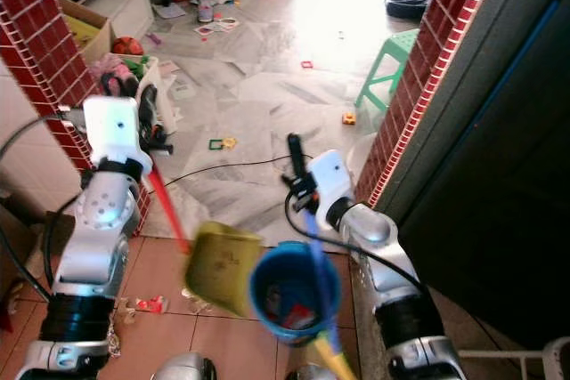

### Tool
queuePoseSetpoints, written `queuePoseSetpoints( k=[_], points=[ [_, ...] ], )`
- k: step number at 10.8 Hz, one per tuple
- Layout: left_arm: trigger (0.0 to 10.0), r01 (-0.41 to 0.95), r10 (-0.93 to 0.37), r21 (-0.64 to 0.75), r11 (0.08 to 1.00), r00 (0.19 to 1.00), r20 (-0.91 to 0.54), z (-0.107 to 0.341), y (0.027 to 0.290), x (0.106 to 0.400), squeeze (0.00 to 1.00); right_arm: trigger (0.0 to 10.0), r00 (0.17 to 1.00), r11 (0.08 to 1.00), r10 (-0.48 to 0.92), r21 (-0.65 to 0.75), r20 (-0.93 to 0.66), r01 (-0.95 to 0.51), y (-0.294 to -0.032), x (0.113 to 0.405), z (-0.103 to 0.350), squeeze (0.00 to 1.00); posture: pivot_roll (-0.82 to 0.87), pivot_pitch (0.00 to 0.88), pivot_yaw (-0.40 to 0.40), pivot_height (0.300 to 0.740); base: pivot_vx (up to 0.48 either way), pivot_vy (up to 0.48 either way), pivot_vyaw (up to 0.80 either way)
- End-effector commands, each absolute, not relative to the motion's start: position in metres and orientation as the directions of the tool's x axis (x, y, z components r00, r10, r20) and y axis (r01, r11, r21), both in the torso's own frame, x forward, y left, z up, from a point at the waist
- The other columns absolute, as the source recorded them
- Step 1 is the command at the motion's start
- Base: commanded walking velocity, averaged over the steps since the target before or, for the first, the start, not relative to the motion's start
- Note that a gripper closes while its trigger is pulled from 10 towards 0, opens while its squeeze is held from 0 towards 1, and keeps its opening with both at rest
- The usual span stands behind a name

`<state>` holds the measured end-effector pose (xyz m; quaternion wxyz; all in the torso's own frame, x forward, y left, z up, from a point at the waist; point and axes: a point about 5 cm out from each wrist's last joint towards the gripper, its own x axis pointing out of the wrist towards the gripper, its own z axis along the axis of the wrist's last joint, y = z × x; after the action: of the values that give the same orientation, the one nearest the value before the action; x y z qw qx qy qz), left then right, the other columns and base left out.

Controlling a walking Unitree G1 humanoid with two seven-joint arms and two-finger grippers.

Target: Sweep floor

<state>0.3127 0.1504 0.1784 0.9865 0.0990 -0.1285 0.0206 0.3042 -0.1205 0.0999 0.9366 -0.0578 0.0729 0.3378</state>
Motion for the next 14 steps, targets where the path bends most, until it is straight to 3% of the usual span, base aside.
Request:
queuePoseSetpoints(
  k=[1, 2, 5, 7, 9, 10, 12, 14],
  points=[
    [10.0, -0.085, 0.035, 0.166, 0.982, 0.958, 0.285, 0.188, 0.153, 0.313, 0.00, 10.0, 0.764, 0.754, 0.623, -0.130, -0.168, -0.644, -0.122, 0.306, 0.105, 0.00, -0.01, 0.000, -0.023, 0.740, 0.000, 0.000, 0.00],
    [10.0, -0.082, 0.042, 0.143, 0.986, 0.964, 0.262, 0.185, 0.153, 0.313, 0.00, 10.0, 0.775, 0.767, 0.607, -0.127, -0.175, -0.629, -0.125, 0.307, 0.104, 0.00, -0.01, 0.000, -0.027, 0.740, 0.000, 0.000, 0.00],
    [10.0, -0.074, 0.048, 0.101, 0.992, 0.970, 0.239, 0.181, 0.147, 0.310, 0.00, 10.0, 0.600, 0.605, 0.794, 0.020, -0.101, -0.796, -0.106, 0.289, 0.117, 0.00, 0.00, 0.000, -0.028, 0.740, 0.000, 0.000, 0.00],
    [10.0, -0.080, 0.061, 0.077, 0.994, 0.974, 0.216, 0.178, 0.146, 0.311, 0.00, 10.0, 0.563, 0.556, 0.827, 0.133, 0.016, -0.821, -0.101, 0.290, 0.137, 0.00, 0.00, 0.002, -0.027, 0.740, 0.000, 0.000, 0.00],
    [10.0, -0.083, 0.067, 0.079, 0.993, 0.980, 0.189, 0.171, 0.143, 0.309, 0.00, 10.0, 0.595, 0.590, 0.802, 0.090, 0.048, -0.802, -0.104, 0.296, 0.145, 0.00, -0.01, 0.009, -0.021, 0.740, 0.000, 0.000, 0.00],
    [10.0, -0.113, 0.099, 0.078, 0.991, 0.981, 0.165, 0.164, 0.146, 0.306, 0.00, 10.0, 0.677, 0.679, 0.732, 0.006, 0.077, -0.734, -0.109, 0.307, 0.152, 0.00, -0.01, 0.013, -0.021, 0.740, 0.000, 0.000, 0.00],
    [10.0, -0.183, 0.173, 0.069, 0.981, 0.976, 0.131, 0.158, 0.155, 0.303, 0.00, 10.0, 0.790, 0.799, 0.599, -0.037, 0.132, -0.600, -0.121, 0.320, 0.162, 0.00, -0.01, 0.017, -0.023, 0.740, 0.000, 0.000, 0.00],
    [10.0, -0.192, 0.183, 0.060, 0.980, 0.975, 0.124, 0.156, 0.157, 0.302, 0.00, 10.0, 0.808, 0.819, 0.572, -0.052, 0.142, -0.571, -0.125, 0.322, 0.162, 0.00, -0.01, 0.017, -0.027, 0.740, 0.000, 0.000, 0.00]
  ],
)
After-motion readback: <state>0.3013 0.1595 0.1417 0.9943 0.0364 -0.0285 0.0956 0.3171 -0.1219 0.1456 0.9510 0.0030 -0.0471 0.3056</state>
